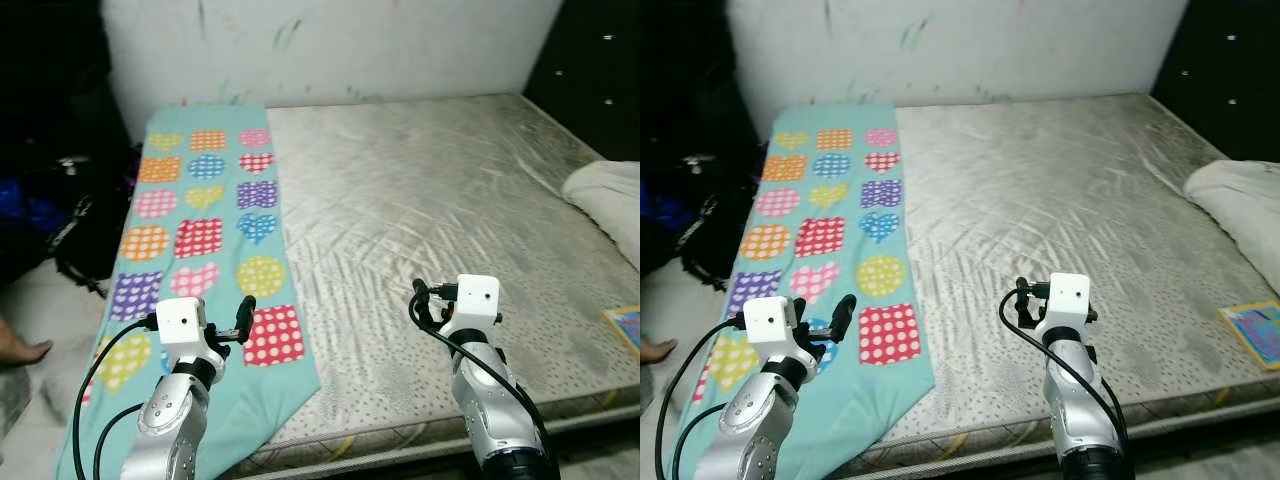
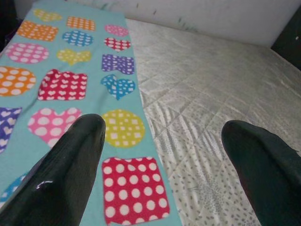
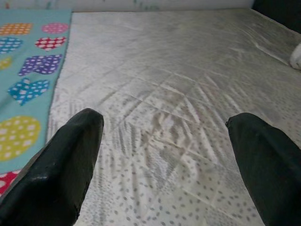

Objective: Clean up the room

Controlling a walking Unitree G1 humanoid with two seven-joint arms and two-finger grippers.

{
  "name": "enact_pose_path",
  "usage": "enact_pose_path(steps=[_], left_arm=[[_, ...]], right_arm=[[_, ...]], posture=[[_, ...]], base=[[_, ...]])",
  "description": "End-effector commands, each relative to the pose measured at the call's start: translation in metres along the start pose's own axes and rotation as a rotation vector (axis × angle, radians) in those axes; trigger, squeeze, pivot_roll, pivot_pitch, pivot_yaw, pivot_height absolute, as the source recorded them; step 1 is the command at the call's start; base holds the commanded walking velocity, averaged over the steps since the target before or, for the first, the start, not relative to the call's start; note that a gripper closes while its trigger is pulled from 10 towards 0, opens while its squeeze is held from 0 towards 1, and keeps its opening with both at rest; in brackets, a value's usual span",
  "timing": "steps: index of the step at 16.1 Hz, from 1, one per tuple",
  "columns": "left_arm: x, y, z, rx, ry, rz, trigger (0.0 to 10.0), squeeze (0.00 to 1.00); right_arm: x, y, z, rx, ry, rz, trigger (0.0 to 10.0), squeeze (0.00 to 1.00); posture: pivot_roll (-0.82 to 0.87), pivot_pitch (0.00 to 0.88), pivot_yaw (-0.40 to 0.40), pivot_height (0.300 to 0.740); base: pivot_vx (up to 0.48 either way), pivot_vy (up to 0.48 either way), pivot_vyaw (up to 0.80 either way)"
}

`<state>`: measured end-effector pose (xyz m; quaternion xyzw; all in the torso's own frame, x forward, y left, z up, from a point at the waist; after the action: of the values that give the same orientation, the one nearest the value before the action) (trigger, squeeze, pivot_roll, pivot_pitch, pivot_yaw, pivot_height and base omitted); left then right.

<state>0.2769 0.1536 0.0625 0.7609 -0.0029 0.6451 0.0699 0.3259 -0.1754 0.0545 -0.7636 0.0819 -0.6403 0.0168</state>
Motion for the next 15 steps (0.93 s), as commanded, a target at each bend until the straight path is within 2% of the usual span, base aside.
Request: enact_pose_path(steps=[1, 6, 8, 15], left_arm=[[0.0015, 0.0001, -0.0002, -0.012, 0.011, 0.002, 10.0, 0.00], [0.0019, -0.0014, 0.0018, -0.014, 0.010, 0.020, 10.0, 0.00], [0.0059, -0.0014, 0.0031, -0.015, 0.036, 0.021, 10.0, 0.00], [0.0052, 0.0024, 0.0013, -0.019, 0.037, 0.007, 10.0, 0.00]], right_arm=[[0.0017, 0.0001, 0.0027, 0.005, 0.006, -0.006, 10.0, 0.00], [0.0027, 0.0002, 0.0041, 0.013, 0.012, -0.016, 10.0, 0.00], [0.0041, -0.0005, 0.0053, 0.019, 0.016, -0.018, 10.0, 0.00], [0.0021, -0.0003, 0.0036, 0.018, 0.013, -0.021, 10.0, 0.00]], posture=[[-0.06, 0.000, 0.004, 0.740], [-0.06, 0.000, 0.001, 0.740], [-0.06, 0.000, -0.002, 0.740], [-0.07, 0.000, -0.002, 0.740]], base=[[0.000, 0.341, 0.00], [0.000, 0.335, 0.00], [0.000, 0.000, 0.00], [0.000, 0.000, 0.00]])
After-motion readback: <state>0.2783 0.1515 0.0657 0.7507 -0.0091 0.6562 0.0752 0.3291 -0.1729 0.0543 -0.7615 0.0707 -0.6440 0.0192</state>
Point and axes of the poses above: a point about 5 cm out from each wrist's last joint towards the gripper, its own z axis pointing out of the wrist towards the gripper, its own x axis along the axis of the wrist's last joint, y = z × x, the point moved 3 cm from there along z, pointing out of the wrist towards the gripper, and after that the axes turned 8 degrees about z, right-handed, at the moved point
